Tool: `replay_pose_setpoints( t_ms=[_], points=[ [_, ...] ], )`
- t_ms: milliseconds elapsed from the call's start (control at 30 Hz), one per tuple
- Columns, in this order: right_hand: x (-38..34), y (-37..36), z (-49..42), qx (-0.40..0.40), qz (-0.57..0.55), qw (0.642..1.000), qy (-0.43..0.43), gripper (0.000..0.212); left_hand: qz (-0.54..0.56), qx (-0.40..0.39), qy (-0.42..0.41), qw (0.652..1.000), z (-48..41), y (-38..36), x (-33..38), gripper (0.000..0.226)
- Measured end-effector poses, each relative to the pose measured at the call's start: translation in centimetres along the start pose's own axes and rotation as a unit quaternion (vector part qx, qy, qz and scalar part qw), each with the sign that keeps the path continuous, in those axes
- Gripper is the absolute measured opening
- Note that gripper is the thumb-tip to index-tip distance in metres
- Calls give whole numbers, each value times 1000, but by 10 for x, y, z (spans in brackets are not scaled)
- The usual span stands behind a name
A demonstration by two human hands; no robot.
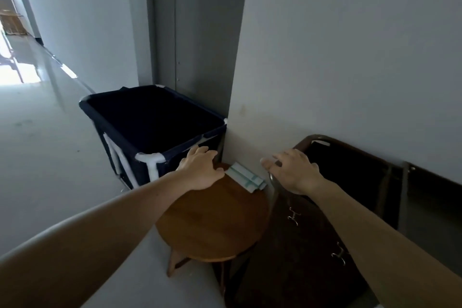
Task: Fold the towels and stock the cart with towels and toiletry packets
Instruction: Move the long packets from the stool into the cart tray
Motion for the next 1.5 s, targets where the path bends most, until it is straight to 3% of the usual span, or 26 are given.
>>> replay_pose_setpoints(
  t_ms=[233,600,800,1067,1267,1500],
  points=[
    [-35,-15,-112,-54,-15,998,36,80,9,-29,10,999,-73,1,-38,71],
    [-62,-52,-273,-150,-6,987,52,61,23,-71,21,997,-219,-2,-87,72],
    [-46,-91,-345,-191,16,981,-6,55,36,-129,-14,991,-308,-44,-111,69],
    [-1,-171,-412,-208,-25,965,-161,34,57,-221,-68,971,-420,-104,-141,70],
    [44,-258,-425,-211,-71,947,-232,39,70,-293,-72,951,-456,-173,-149,58],
    [96,-353,-465,-235,-62,939,-245,56,68,-329,-42,941,-493,-257,-150,51]
  ],
)
Point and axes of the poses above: each hand's wrist, its own z-axis away from the middle knuckle, its own y-axis out of the back of the hand, x = y × z, the point moved 5 cm from there along -z, towards the middle knuckle
